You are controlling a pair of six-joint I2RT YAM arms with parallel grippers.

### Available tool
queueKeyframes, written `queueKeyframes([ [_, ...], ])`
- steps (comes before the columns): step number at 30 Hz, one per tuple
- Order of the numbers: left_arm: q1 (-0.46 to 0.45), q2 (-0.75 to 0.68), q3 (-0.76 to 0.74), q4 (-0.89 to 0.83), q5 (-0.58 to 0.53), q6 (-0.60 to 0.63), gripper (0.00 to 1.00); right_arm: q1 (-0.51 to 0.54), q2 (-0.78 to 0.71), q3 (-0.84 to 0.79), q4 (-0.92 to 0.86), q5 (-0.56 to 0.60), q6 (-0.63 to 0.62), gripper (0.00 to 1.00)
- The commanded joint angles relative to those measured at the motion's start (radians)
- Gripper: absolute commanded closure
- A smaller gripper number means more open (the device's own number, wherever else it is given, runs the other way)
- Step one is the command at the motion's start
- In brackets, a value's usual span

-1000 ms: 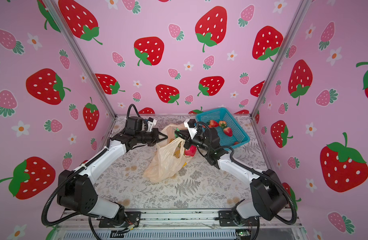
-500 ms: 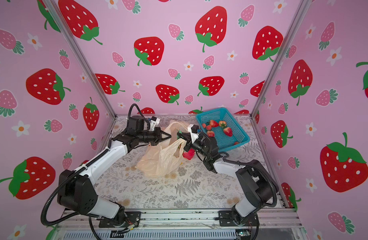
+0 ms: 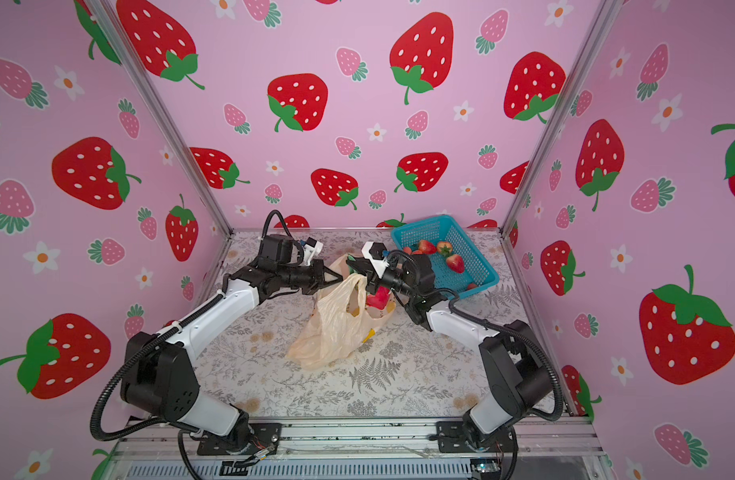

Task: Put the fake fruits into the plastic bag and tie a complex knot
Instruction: 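Carry the dragon fruit with the right gripper toward the open bag mouth, then lower the dragon fruit into the bag and open the right gripper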

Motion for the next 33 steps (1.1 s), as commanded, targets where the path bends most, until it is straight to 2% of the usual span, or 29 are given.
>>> queueKeyframes([
  [1,-0.003,0.015,0.058,-0.025,0.042,0.043,1.0,-0.031,-0.019,0.06,0.016,-0.104,-0.04,1.0],
  [6,-0.002,0.026,0.065,-0.02,0.076,0.038,1.0,-0.035,0.041,0.005,0.225,-0.124,0.081,1.0],
  [10,-0.003,0.027,0.069,-0.031,0.079,0.055,1.0,-0.042,0.045,-0.049,0.297,-0.015,-0.022,1.0],
  [12,-0.003,0.031,0.07,-0.033,0.085,0.057,1.0,-0.052,0.047,-0.038,0.287,-0.019,-0.062,1.0],
  [16,-0.004,0.032,0.076,-0.045,0.091,0.066,1.0,-0.078,0.062,0.024,0.197,-0.101,-0.11,1.0],
  [18,-0.004,0.03,0.078,-0.044,0.088,0.066,1.0,-0.079,0.072,0.033,0.175,-0.124,-0.097,1.0],
  [20,-0.003,0.028,0.078,-0.044,0.085,0.056,1.0,-0.067,0.083,0.015,0.231,-0.13,-0.025,1.0],
  [26,-0.018,0.026,0.073,-0.007,0.084,-0.031,1.0,0.021,0.128,-0.106,0.528,0.045,0.104,1.0],
  [33,-0.027,-0.001,0.032,0.092,0.059,-0.173,1.0,0.075,0.18,-0.231,0.813,0.418,0.356,1.0],
])
